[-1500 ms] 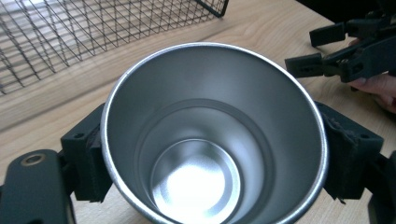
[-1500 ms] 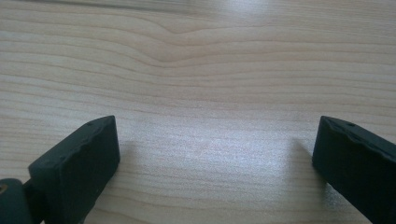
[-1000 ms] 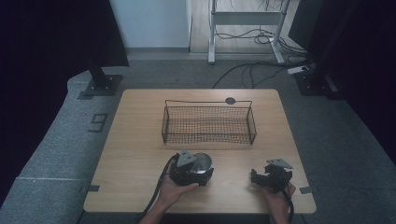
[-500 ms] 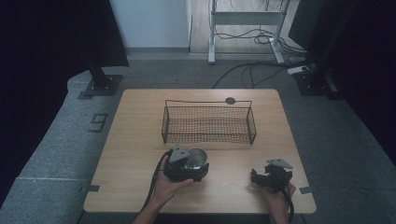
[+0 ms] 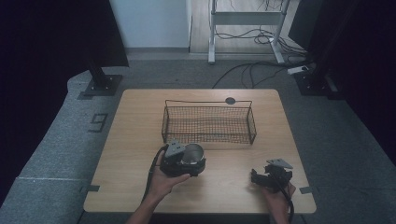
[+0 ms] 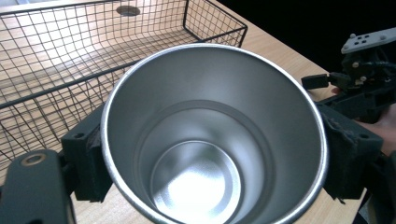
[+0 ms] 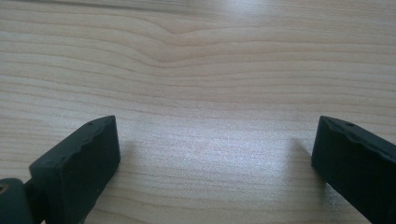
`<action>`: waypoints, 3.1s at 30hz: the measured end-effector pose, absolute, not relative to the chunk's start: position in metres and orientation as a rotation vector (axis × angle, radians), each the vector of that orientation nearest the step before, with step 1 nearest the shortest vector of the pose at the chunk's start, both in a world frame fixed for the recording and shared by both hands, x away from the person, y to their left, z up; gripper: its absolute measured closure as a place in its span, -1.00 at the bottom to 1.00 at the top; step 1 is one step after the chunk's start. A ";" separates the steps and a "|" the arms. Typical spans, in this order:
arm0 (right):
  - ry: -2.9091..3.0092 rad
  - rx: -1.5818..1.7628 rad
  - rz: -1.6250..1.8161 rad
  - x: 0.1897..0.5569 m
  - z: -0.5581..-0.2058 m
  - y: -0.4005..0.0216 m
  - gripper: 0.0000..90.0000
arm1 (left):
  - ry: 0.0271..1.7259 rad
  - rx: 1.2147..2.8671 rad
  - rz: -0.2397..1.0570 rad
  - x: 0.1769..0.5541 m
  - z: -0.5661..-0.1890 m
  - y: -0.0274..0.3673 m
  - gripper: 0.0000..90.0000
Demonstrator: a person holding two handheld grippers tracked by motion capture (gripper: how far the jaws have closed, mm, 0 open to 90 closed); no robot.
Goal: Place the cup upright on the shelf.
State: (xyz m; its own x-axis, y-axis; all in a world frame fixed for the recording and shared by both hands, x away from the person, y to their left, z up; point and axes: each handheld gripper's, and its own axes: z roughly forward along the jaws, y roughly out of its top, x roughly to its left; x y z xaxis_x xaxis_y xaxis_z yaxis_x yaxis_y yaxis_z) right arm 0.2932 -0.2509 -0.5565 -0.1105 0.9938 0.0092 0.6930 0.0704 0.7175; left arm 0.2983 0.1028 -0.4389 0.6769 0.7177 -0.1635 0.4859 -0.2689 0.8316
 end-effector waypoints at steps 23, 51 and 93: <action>1.860 1.671 0.797 0.293 -0.556 -0.251 -0.98 | 0.979 1.929 0.326 0.321 -0.436 0.110 -0.67; 1.859 1.672 0.796 0.293 -0.556 -0.251 -0.98 | 0.987 1.943 0.344 0.345 -0.423 0.113 -0.67; 1.861 1.666 0.801 0.293 -0.556 -0.251 -0.96 | 1.017 1.935 0.362 0.395 -0.421 0.112 -0.67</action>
